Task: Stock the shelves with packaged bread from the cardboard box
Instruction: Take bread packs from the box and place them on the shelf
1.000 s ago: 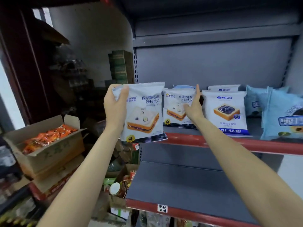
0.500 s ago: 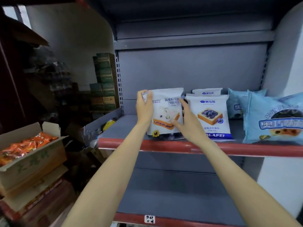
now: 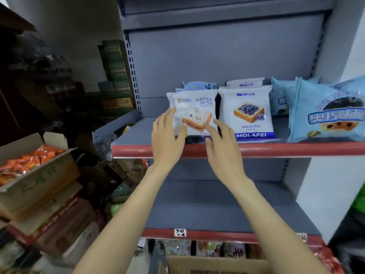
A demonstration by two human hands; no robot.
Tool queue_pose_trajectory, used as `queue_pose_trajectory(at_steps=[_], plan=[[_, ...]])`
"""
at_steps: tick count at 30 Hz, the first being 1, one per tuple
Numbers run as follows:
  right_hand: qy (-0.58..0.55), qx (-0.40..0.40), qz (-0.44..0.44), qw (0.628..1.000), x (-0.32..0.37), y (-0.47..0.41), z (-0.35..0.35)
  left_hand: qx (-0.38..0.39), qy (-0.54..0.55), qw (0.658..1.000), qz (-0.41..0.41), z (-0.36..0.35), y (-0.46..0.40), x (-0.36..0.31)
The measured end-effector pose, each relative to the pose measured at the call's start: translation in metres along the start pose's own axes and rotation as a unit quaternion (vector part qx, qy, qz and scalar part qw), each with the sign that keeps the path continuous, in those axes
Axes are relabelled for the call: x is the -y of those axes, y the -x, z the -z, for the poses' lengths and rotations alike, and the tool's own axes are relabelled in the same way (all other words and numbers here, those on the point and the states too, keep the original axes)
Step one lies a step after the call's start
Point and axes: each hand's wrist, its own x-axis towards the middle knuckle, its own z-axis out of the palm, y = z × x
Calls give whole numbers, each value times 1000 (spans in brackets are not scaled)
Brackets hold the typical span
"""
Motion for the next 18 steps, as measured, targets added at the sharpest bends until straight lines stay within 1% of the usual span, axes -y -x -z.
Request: queue_pose_trajectory(at_steps=[1, 3, 6, 8, 10, 12, 13, 14, 16, 18], plan=[[-34, -16, 10, 999, 0, 15, 6, -17, 29, 999, -17, 5, 17, -3], [-78, -22, 25, 996, 1, 50, 19, -37, 68, 996, -50, 11, 52, -7], [-94, 14, 18, 995, -6, 113, 34, -25, 87, 992, -88, 15, 105, -7], [-98, 75, -20, 992, -19, 166, 40, 18, 89, 992, -87, 11, 146, 1], [-101, 158, -82, 979, -38, 223, 42, 87, 95, 990, -50, 4, 192, 14], [-93, 269, -172, 943, -60, 283, 39, 186, 73, 980, 7, -5, 240, 27], [-87, 326, -215, 916, -70, 312, 37, 252, 49, 966, 42, -10, 265, 35], [-79, 376, -246, 890, -79, 340, 34, 327, 19, 941, 78, -16, 289, 43], [-58, 440, -295, 846, -96, 389, 27, 464, -24, 872, 155, -29, 334, 58], [-33, 477, -350, 806, -109, 424, 18, 531, 9, 804, 267, -44, 375, 74]])
